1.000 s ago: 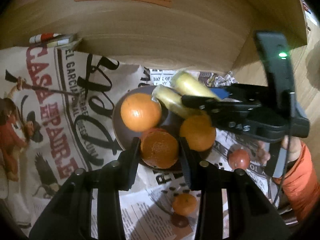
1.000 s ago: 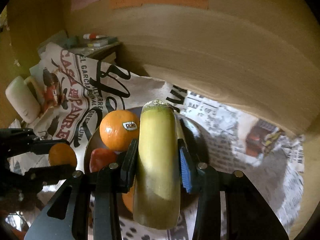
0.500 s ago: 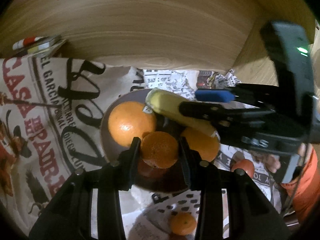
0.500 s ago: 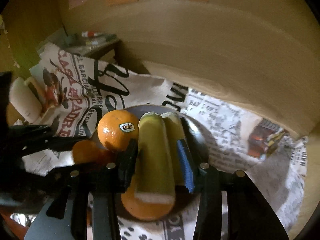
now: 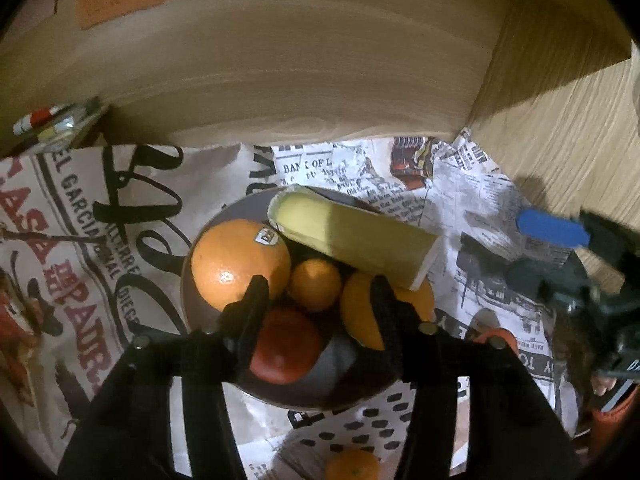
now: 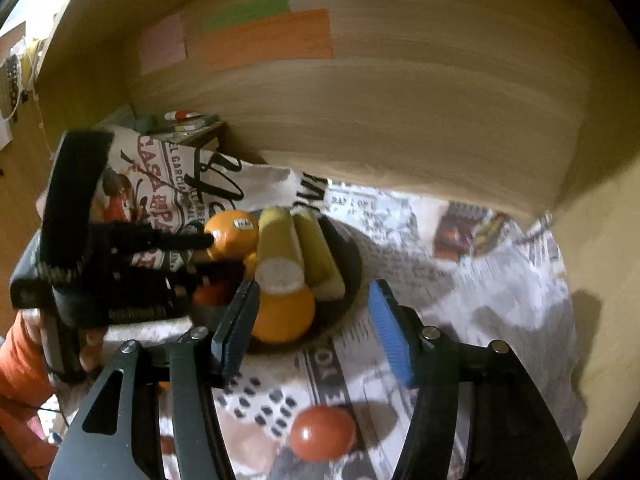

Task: Organize fruits
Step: 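Grasp a red tomato with the right tool while the left tool grasps a tangerine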

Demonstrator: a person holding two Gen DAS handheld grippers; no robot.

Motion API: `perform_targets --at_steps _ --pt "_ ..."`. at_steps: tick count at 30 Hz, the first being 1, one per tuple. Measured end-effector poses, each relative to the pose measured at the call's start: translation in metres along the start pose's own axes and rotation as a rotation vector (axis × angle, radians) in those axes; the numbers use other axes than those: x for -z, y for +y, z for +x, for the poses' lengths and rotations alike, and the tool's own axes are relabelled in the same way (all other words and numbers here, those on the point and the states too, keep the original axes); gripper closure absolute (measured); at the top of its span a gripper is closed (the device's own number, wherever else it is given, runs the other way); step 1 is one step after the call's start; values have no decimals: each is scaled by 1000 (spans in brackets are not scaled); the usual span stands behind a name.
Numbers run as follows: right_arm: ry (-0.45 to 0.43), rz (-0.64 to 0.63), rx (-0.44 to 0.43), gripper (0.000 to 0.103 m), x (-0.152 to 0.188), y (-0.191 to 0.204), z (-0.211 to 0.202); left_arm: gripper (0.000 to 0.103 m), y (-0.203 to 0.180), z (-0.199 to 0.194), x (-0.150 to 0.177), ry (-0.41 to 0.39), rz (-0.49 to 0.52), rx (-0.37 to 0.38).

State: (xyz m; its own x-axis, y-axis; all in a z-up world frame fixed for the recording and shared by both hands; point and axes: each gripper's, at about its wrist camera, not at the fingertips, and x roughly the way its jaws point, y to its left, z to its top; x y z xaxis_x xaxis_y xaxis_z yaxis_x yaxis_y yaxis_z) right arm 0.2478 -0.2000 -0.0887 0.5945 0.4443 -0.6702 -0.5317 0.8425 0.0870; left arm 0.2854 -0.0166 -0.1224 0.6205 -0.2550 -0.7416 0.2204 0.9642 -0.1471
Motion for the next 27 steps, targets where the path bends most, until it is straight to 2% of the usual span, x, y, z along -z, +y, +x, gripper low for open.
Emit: perform_targets --at_steps 3,5,8,17,23,27 --pt "16 31 9 48 16 -5 -4 47 2 -12 2 -18 -9 8" --pt "32 48 12 48 27 -8 -5 40 3 -22 7 -34 -7 -1" --pt "55 57 19 47 42 -8 -6 36 4 -34 18 -45 -1 -18" --pt "147 75 7 44 79 -2 10 36 17 -44 67 27 -35 -22" --pt "167 90 6 44 81 -3 21 36 18 -37 90 83 -63 -2" --pt "172 93 10 58 82 -3 23 36 14 -36 99 93 -64 24"
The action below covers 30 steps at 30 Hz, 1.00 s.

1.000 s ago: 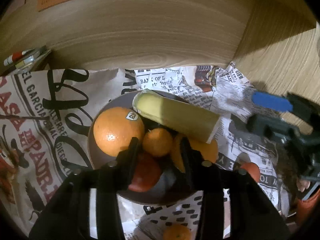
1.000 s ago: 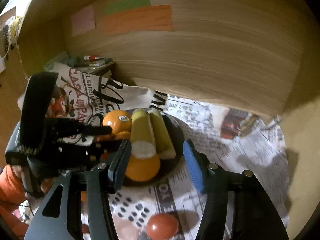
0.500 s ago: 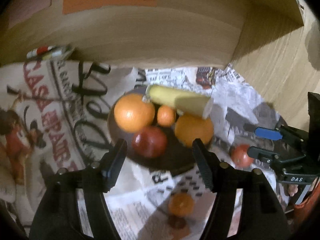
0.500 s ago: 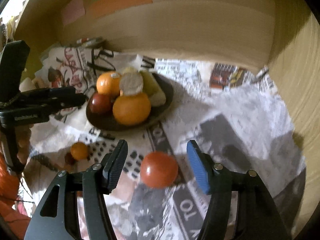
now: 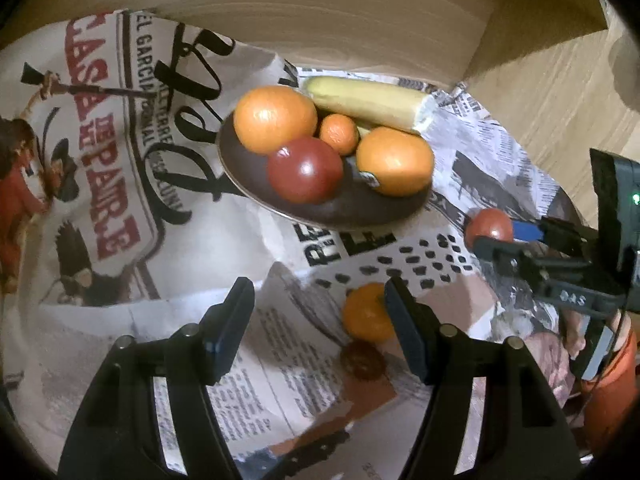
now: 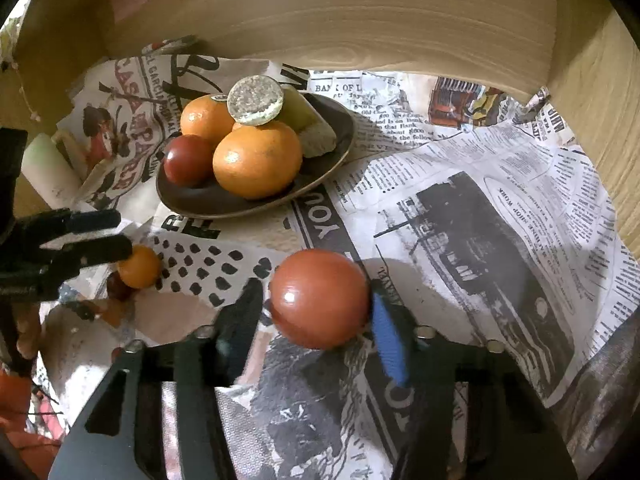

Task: Organize fruits
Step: 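Grasp a red tomato with the right tool while the left tool grasps a tangerine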

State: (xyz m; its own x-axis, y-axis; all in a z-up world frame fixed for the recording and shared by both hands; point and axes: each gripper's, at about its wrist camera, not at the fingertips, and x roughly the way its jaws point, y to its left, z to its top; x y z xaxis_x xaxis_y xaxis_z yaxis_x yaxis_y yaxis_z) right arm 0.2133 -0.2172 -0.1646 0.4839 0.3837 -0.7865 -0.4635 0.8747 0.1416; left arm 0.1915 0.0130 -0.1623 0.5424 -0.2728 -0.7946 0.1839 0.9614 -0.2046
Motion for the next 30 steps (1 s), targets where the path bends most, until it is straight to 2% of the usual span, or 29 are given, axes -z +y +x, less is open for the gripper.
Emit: perform_targets --at_steps 10,12,14,16,19,23,30 --pt "-18 -4 -36 59 1 7 -5 36 -24 11 7 17 58 51" --pt "-23 -3 -45 59 0 8 -6 38 -29 15 8 26 72 57" --pt "-30 -7 -51 59 0 10 -8 55 -33 18 8 38 88 75" --pt "-38 -11 -56 59 -2 13 -10 65 -38 23 9 55 114 60" --pt "-52 -18 -67 59 -6 17 -13 69 -42 25 9 42 130 42" --pt "-75 -48 -84 59 -18 27 -17 69 -34 22 6 42 103 55" --pt "-110 -106 -111 59 -40 49 -18 69 -7 4 -10 -20 56 28"
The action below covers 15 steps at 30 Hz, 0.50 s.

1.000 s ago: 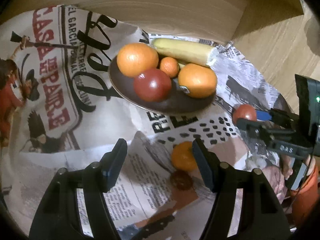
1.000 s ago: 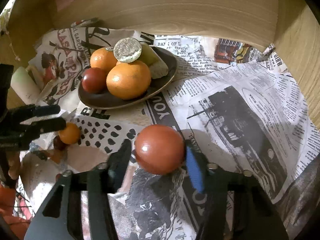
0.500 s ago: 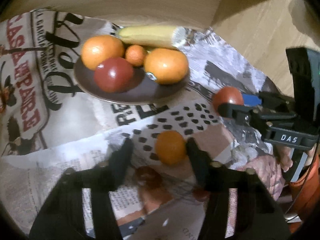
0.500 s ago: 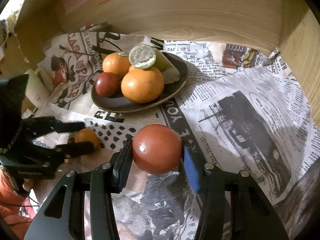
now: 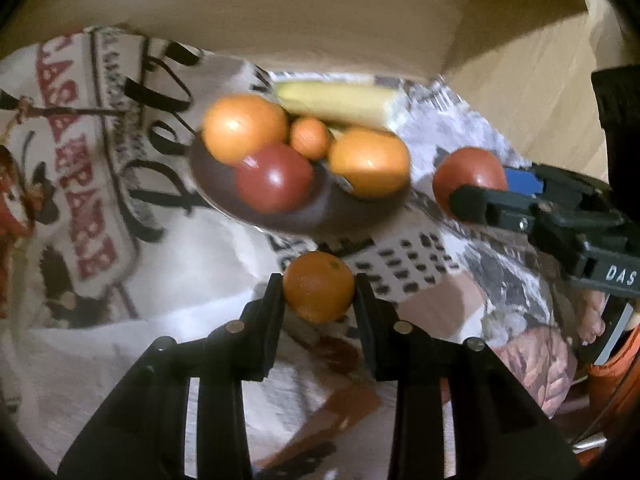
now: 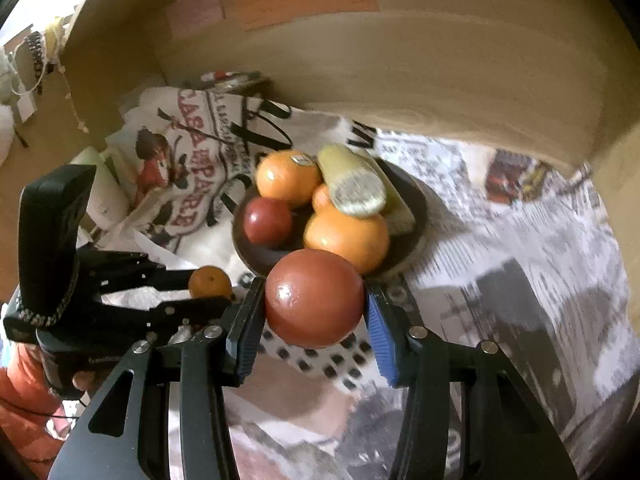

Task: Organize fruits
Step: 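Grasp a red tomato with the right tool while the left tool grasps a tangerine, then lower the tomato onto the plate with the right tool while the left tool places the tangerine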

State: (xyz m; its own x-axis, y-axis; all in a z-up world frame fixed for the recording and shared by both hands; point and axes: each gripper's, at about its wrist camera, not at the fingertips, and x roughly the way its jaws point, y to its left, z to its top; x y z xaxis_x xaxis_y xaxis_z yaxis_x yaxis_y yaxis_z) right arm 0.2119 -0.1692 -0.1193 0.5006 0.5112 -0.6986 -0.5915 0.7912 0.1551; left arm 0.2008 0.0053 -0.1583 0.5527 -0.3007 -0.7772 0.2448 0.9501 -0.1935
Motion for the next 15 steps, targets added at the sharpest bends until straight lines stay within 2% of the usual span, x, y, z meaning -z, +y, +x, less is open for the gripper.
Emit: perform_targets --at_steps 6,15 --pt "-15 -50 -9 59 -25 15 12 69 26 -11 -26 -50 -32 -41" --pt "1 -130 18 58 -64 27 40 69 52 16 -58 -26 -59 -51"
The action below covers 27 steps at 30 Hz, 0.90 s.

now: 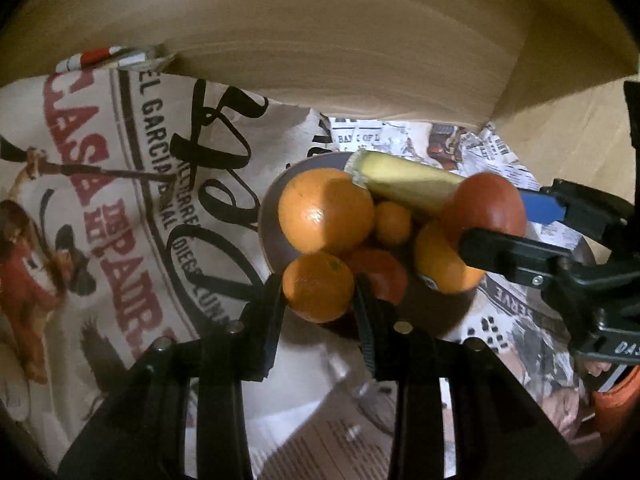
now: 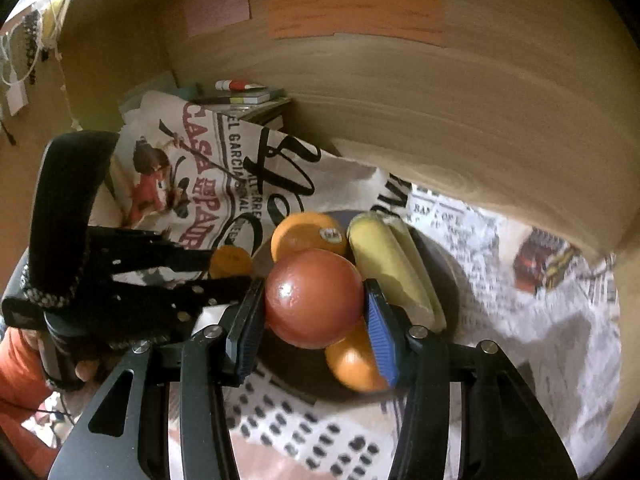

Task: Organize fruits
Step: 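Lower the tomato onto the plate with the right tool while the left tool places the tangerine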

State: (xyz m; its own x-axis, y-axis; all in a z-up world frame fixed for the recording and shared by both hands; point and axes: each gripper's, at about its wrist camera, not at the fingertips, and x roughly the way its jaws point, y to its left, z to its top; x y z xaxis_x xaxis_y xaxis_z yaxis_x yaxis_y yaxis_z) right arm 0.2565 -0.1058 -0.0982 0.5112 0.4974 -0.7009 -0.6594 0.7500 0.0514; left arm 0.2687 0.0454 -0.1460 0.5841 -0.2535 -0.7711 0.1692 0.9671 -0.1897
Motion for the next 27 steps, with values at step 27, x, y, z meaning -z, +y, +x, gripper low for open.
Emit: perform_targets --at_steps 27 --pt "-50 -13 0 44 -16 -1 -3 54 -4 -19 0 -60 -12 24"
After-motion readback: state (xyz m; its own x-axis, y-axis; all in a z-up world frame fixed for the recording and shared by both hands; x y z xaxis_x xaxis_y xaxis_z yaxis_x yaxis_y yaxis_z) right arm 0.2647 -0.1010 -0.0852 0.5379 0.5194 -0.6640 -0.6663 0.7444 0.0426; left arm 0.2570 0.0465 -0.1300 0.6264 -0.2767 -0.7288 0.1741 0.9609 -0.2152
